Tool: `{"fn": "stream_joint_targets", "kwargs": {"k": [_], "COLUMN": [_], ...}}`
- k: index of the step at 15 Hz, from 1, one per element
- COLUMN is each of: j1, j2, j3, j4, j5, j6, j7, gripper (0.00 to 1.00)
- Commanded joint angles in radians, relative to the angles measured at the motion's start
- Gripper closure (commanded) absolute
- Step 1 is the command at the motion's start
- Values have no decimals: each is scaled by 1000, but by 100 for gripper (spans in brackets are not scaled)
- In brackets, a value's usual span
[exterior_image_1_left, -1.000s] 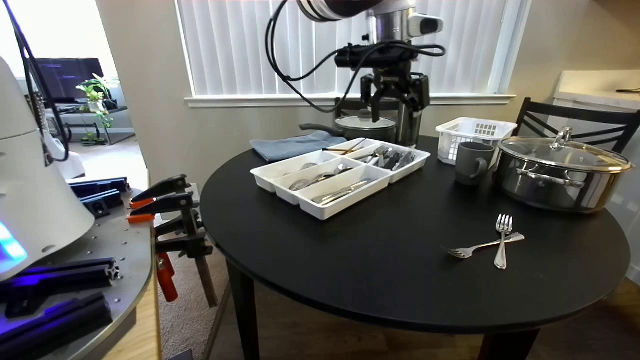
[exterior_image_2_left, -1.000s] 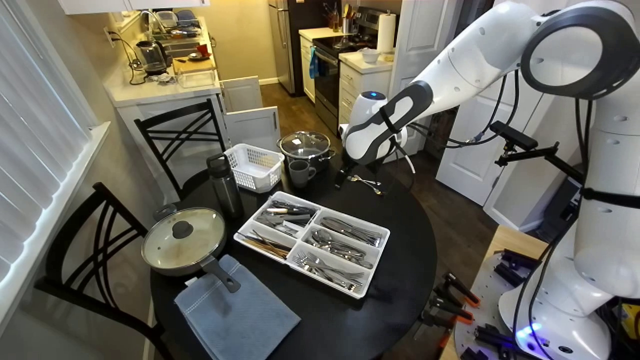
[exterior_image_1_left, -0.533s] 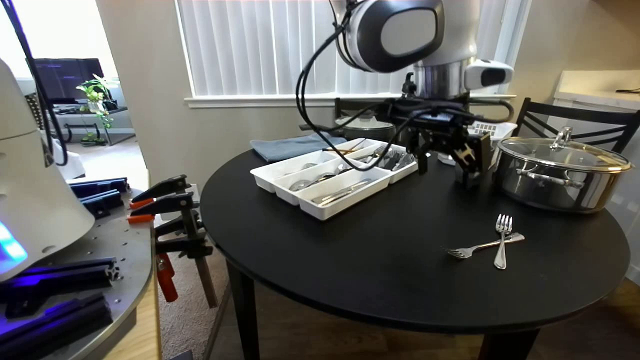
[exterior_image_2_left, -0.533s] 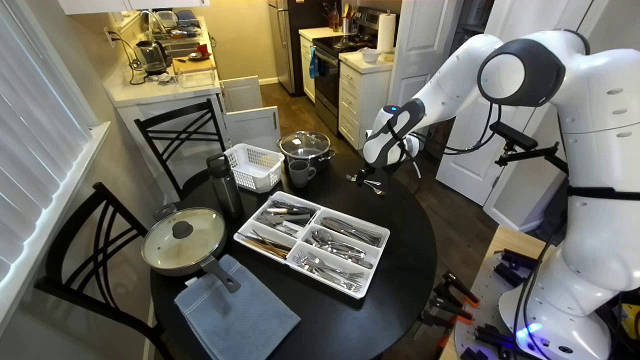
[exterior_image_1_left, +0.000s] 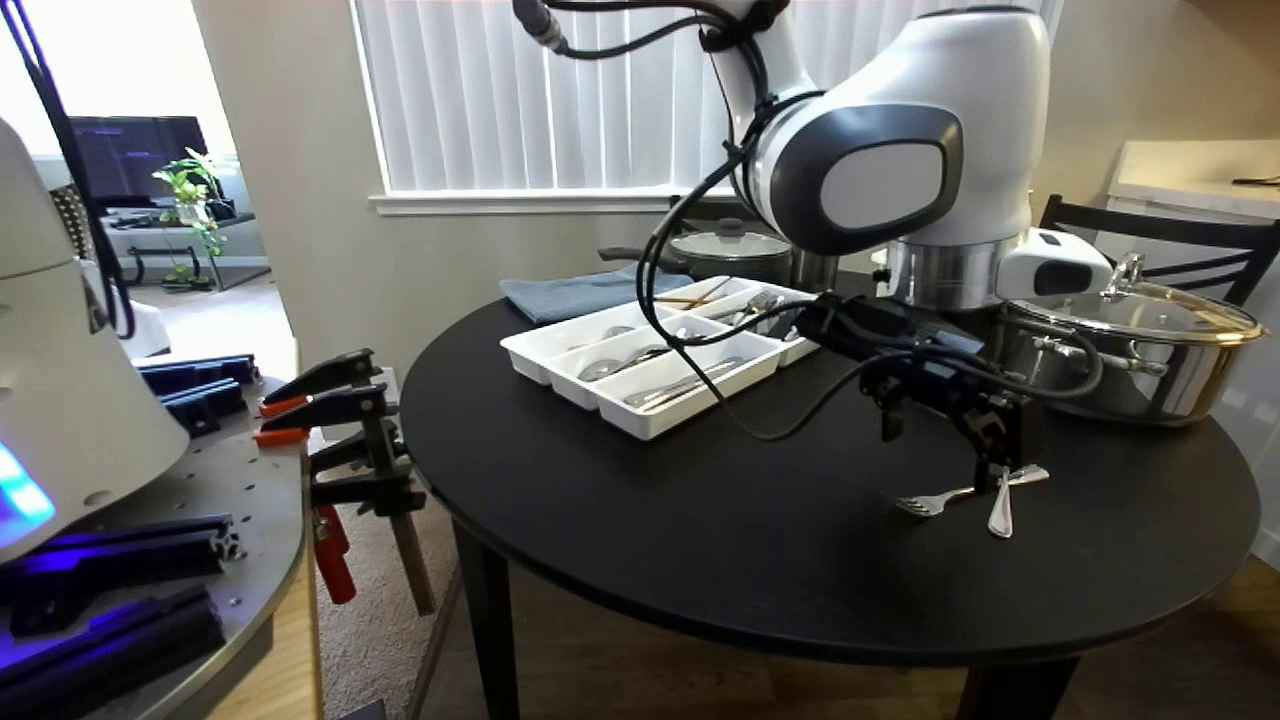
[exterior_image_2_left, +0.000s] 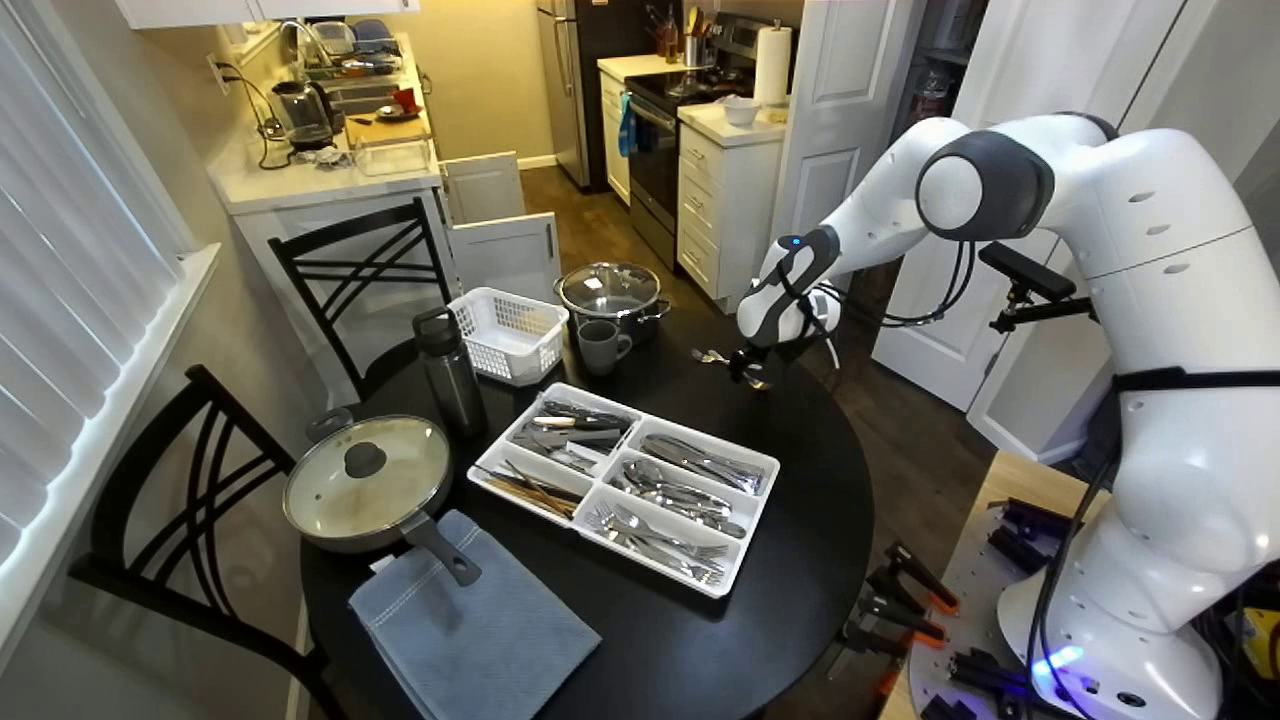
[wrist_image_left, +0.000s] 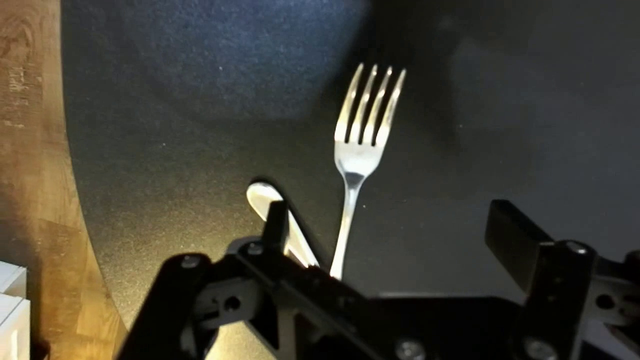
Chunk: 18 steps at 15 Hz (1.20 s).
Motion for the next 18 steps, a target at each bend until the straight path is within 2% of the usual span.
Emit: {"fn": "stream_joint_targets", "kwargs": {"k": [1,5,7,14,18], "j1": [-1,8,0,-2,-15], "j2": [59,104,117,111,99], "j3": [1,-13,-11,-18,14], "j4": [63,102,114,129,125], "j5": [-27,-28,-23,-17,2], "j6": [-12,-19,-20,-32,-55], "j7": [66,105,118,161,171], "gripper": [0,0,27,71,97]}}
